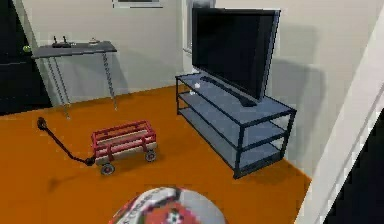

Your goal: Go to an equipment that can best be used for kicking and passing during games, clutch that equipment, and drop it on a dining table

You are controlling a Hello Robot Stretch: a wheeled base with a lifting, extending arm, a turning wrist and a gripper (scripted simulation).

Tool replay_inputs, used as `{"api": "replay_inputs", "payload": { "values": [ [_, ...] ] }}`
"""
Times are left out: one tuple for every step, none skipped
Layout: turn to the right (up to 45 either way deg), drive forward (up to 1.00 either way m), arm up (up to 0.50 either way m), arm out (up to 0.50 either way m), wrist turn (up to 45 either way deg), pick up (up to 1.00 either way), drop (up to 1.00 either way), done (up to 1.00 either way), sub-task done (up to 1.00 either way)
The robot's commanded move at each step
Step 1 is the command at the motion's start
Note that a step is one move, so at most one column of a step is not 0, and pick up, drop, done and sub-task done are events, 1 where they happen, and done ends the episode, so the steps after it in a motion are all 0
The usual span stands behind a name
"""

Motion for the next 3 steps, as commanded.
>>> {"api": "replay_inputs", "payload": {
  "values": [
    [0.0, 0.30, 0.00, 0.00, 0.0, 0.00, 0.00, 0.00, 0.00],
    [-45.0, 0.00, 0.00, 0.00, 0.0, 0.00, 0.00, 0.00, 0.00],
    [-21.0, 0.00, 0.00, 0.00, 0.0, 0.00, 0.00, 0.00, 0.00]
  ]
}}
